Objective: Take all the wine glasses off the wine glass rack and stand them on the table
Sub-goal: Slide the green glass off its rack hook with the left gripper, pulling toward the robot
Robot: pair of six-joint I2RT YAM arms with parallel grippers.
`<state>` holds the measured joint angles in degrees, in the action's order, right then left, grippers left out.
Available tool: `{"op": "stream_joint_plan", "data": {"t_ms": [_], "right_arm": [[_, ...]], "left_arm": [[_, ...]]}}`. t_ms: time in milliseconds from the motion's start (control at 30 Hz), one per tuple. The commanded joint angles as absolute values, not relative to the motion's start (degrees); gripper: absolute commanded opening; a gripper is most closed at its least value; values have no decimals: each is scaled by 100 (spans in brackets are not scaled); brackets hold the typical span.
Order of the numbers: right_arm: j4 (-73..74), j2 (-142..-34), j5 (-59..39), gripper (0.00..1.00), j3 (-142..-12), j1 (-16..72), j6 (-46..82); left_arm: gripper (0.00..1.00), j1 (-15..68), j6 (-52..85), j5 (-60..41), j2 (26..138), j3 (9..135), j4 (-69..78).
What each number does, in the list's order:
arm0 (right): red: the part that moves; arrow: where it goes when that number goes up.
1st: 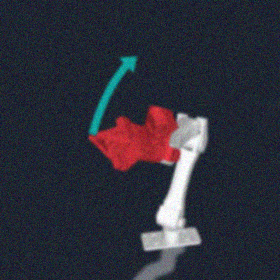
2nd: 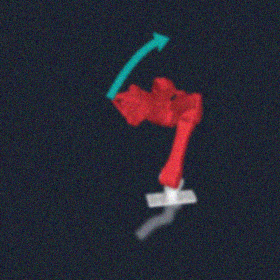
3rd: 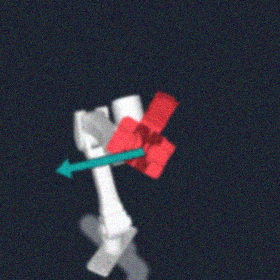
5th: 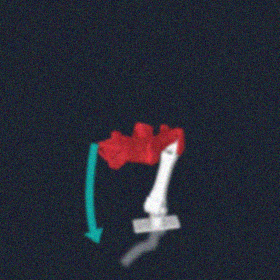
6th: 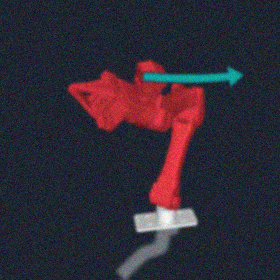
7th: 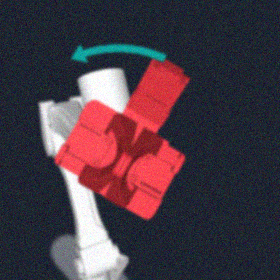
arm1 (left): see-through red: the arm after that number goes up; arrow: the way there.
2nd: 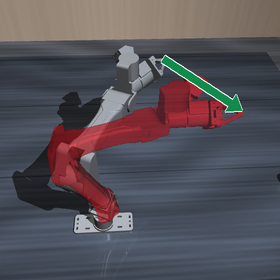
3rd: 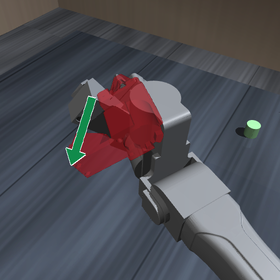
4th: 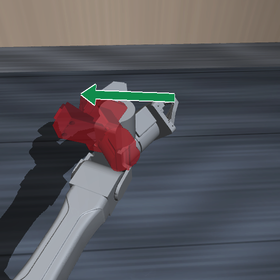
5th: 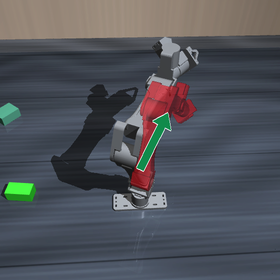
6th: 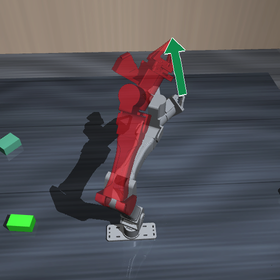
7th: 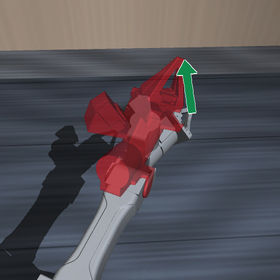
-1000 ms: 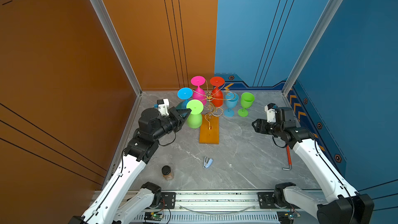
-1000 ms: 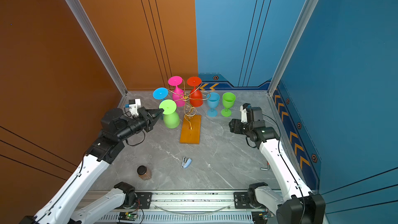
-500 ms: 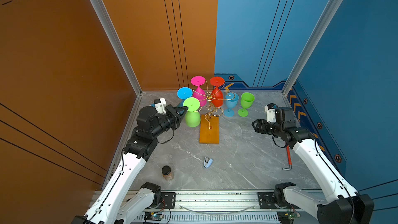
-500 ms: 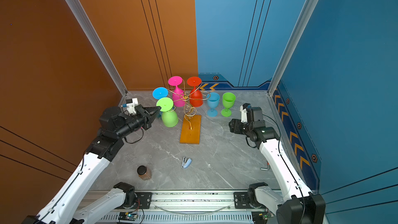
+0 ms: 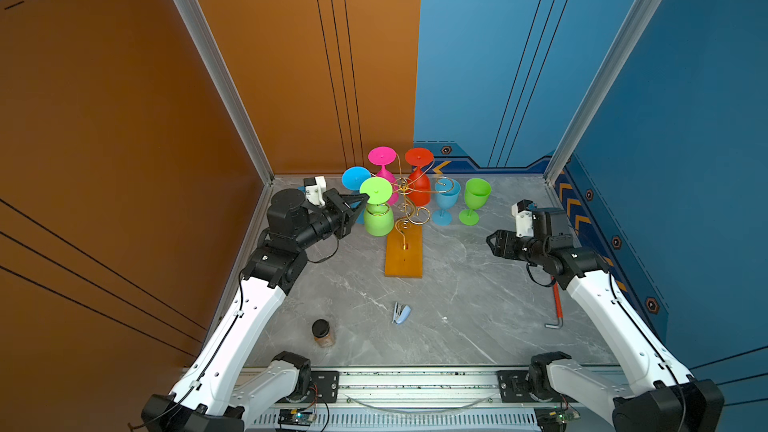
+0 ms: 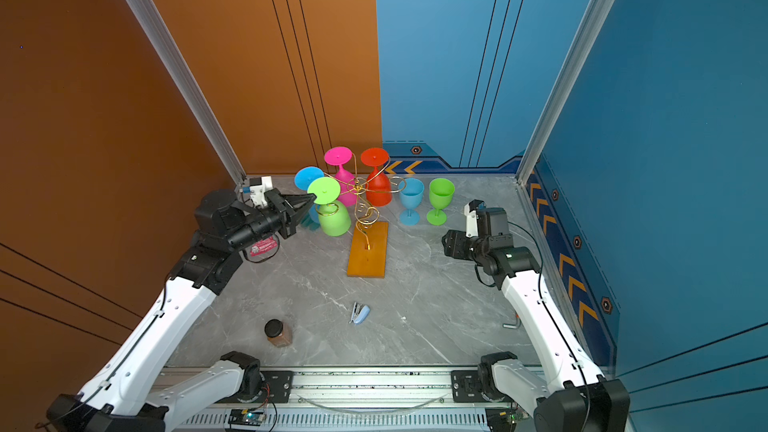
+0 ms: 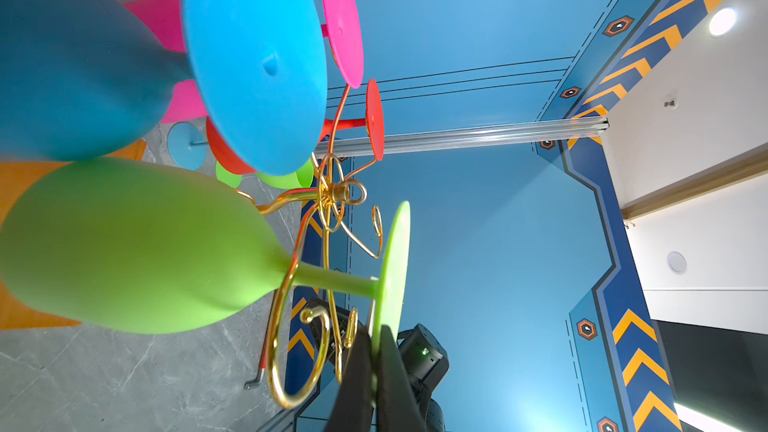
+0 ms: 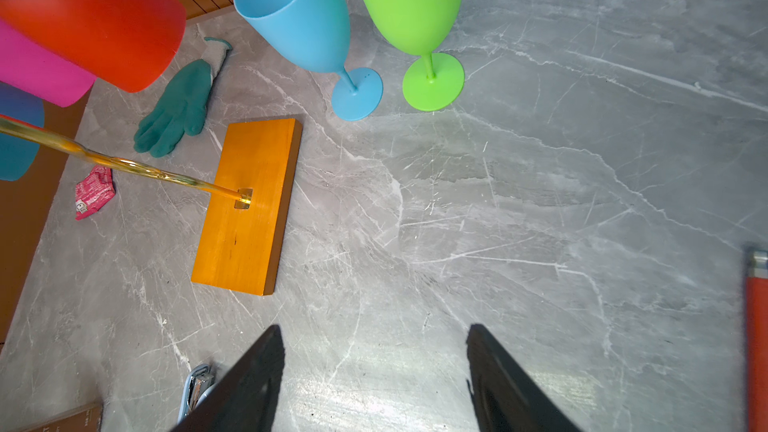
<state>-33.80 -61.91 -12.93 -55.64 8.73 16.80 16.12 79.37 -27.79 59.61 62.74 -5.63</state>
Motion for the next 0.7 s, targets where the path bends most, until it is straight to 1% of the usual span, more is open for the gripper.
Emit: {"op": "stream_joint_plan", "data": {"t_ms": [0,300,667], "right_arm": [[-3304,-6073,-1328,71,-5480,835,1758],[-3305,-5982,-1348,71,-5432,800,1774],[-3322,-5915,-1393,71,-5458,773,1793]], "left_arm": [[0,1630,7897,-3048,6016,6415,-467],[0,1832,7767,-3298,6261,6605,-483],[0,1907,7498,-3650,6258,6742,-1008]]}}
